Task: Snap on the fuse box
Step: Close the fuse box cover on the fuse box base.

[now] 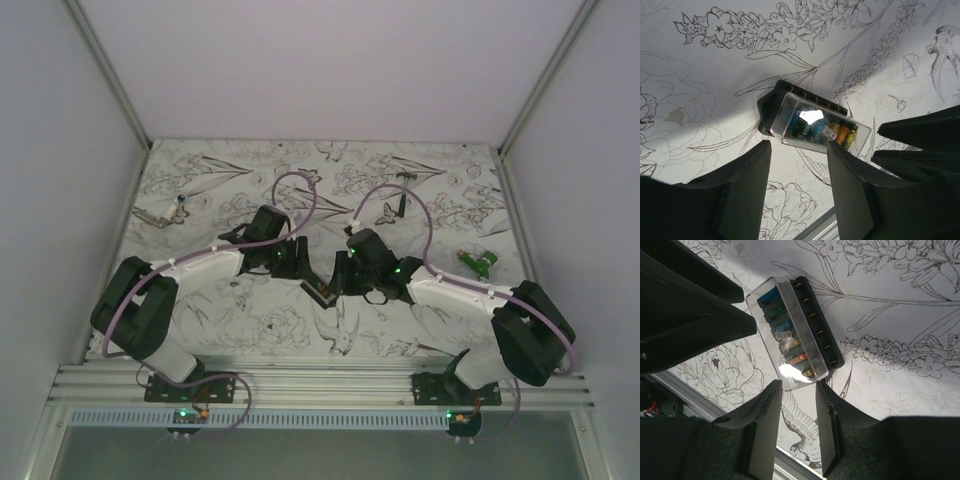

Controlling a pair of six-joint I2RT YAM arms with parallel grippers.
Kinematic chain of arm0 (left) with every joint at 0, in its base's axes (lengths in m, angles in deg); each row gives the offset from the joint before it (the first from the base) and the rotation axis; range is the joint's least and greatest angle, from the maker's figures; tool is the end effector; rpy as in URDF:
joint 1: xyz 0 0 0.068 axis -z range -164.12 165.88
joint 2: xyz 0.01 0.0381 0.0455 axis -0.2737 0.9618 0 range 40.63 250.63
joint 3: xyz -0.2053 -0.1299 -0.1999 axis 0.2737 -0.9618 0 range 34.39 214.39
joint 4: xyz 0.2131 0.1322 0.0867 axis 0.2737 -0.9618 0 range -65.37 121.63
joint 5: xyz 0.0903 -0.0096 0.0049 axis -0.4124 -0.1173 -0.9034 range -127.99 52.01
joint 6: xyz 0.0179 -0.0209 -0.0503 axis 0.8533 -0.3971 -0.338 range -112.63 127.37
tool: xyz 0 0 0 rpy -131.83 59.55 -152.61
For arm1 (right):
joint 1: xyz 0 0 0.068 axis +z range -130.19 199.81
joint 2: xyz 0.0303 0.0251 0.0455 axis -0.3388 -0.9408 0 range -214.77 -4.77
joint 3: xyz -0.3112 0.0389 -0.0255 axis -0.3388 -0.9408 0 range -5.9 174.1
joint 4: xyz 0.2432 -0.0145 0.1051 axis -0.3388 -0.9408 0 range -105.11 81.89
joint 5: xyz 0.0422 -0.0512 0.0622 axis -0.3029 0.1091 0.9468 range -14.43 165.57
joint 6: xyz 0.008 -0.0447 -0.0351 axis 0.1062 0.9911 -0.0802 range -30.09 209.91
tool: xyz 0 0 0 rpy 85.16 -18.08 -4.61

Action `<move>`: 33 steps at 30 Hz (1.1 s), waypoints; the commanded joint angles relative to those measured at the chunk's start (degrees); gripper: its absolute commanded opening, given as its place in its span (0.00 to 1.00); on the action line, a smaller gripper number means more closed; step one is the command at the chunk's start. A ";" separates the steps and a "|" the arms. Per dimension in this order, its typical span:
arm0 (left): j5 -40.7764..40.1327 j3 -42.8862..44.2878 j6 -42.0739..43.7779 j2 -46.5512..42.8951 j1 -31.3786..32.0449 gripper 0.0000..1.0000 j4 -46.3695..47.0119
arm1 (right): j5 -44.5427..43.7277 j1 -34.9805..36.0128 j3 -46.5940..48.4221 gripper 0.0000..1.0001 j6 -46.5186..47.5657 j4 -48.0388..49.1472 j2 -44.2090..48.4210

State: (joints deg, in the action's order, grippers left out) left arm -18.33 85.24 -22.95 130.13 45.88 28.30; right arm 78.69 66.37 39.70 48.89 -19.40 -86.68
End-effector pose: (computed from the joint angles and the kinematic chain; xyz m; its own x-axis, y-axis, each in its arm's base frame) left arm 0.2814 -0.1782 0.2367 -0.8471 -0.0600 -0.5281 0.3009 0.7649 -0.5695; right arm 0.1981 0.2124 0.2337 -0.8755 0.0285 -0.4823 -0.2328 0.8498 0.4729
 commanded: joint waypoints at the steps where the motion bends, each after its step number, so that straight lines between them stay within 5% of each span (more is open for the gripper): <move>1: 0.71 1.34 1.94 1.96 1.14 0.51 -3.27 | 1.59 -0.75 -1.07 0.38 -2.34 2.17 -2.36; 24: 2.66 -3.52 -5.37 10.73 0.35 0.19 -4.50 | -0.41 -2.34 -2.89 0.22 -1.26 -0.71 -13.49; 33: 0.55 -2.28 -4.40 -4.63 0.34 0.45 -4.49 | -4.01 -2.35 -1.63 0.33 4.31 -2.85 0.34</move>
State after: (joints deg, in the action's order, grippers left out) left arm -14.15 82.73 -28.97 131.50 46.21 27.86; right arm 80.57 64.08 36.64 48.89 -18.11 -92.53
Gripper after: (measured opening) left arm 0.410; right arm 0.305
